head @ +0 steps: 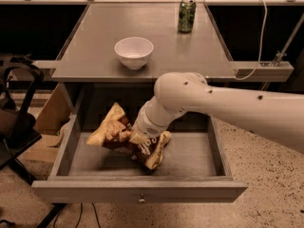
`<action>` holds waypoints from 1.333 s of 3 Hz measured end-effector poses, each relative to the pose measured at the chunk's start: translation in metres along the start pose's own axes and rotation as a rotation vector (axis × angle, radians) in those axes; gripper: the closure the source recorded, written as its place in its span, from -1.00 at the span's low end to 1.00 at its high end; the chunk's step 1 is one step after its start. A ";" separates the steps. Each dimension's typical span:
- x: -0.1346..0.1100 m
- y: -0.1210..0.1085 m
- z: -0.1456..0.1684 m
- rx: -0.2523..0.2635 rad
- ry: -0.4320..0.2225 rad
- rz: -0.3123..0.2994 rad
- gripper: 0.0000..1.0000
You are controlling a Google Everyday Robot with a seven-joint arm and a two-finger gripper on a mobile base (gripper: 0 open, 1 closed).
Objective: Pick brown chip bag from top drawer and place on counter
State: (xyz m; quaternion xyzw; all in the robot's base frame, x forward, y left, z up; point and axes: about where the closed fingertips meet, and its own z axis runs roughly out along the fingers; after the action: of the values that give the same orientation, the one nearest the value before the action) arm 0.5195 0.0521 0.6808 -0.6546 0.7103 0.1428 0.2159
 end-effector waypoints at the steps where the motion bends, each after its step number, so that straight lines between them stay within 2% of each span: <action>1: -0.016 0.002 -0.054 0.026 -0.045 -0.069 1.00; 2: -0.038 -0.011 -0.120 0.061 -0.024 -0.140 1.00; 3: -0.075 -0.033 -0.199 0.117 0.026 -0.218 1.00; 4: -0.114 -0.045 -0.267 0.164 0.080 -0.277 1.00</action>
Offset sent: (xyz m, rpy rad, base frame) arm 0.0079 -0.0538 0.2463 -0.0902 -0.1554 0.1980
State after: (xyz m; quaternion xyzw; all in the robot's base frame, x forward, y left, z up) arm 0.5377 0.0168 0.9722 -0.7316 0.6306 0.0269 0.2577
